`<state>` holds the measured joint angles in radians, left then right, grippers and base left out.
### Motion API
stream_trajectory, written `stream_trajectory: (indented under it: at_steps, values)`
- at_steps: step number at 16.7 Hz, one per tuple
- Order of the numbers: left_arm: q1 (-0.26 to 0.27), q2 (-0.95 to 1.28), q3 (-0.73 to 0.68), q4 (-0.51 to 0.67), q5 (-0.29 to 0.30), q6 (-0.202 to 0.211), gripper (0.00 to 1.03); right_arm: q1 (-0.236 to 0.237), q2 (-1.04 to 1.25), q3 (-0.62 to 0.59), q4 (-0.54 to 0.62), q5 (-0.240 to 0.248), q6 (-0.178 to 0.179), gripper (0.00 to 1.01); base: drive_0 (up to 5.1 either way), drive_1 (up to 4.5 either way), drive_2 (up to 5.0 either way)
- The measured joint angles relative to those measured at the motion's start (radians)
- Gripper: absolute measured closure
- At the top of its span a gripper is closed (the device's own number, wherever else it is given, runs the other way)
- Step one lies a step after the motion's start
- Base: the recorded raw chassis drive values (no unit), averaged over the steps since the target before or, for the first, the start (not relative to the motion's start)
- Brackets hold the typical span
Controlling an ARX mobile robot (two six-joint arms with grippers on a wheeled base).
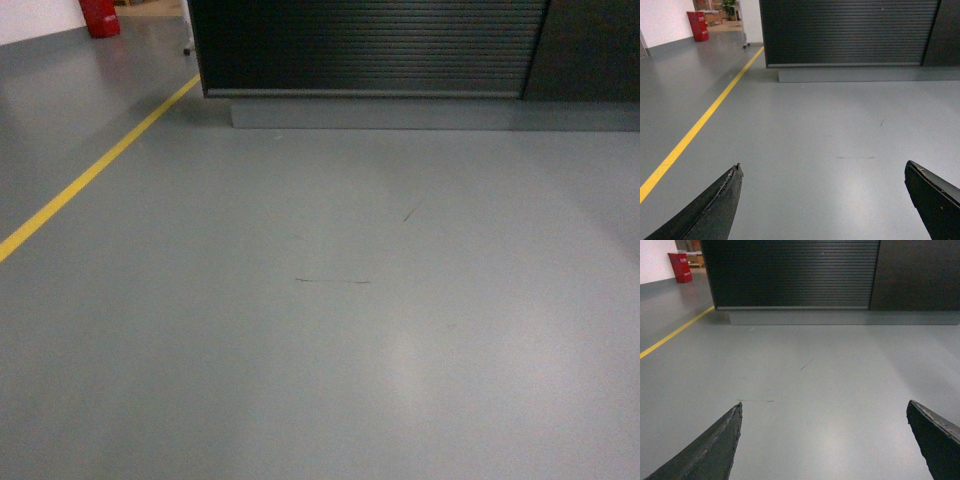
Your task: Place dark red mango on scale at checkout
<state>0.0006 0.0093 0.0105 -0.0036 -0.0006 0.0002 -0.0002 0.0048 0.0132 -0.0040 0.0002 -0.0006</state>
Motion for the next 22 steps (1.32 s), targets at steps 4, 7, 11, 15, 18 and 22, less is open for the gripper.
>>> stream_trajectory:
  at_steps: [4,7,11,15,18,22]
  values:
    - [0.0,0.0,0.0,0.001,0.0,0.0,0.05,0.0,0.0,0.0,0.0,0.0,0.0,0.03,0.0,3.07,-3.1]
    - [0.0,0.0,0.0,0.0,0.0,0.0,0.05,0.0,0.0,0.0,-0.001,0.0,0.0,0.03,0.2,3.35,-3.0]
    - [0.0,0.0,0.0,0.0,0.0,0.0,0.05,0.0,0.0,0.0,0.0,0.0,0.0,0.03,0.1,3.24,-3.0]
    - [0.0,0.0,0.0,0.0,0.0,0.0,0.05,0.0,0.0,0.0,0.0,0.0,0.0,0.03,-0.1,2.9,-3.0]
    - [0.0,0.0,0.0,0.0,0.0,0.0,0.05,0.0,0.0,0.0,0.0,0.0,0.0,0.03,0.0,2.81,-2.8]
    - [0.0,0.0,0.0,0.0,0.0,0.0,0.05,0.0,0.0,0.0,0.0,0.0,0.0,0.03,0.1,2.86,-2.7]
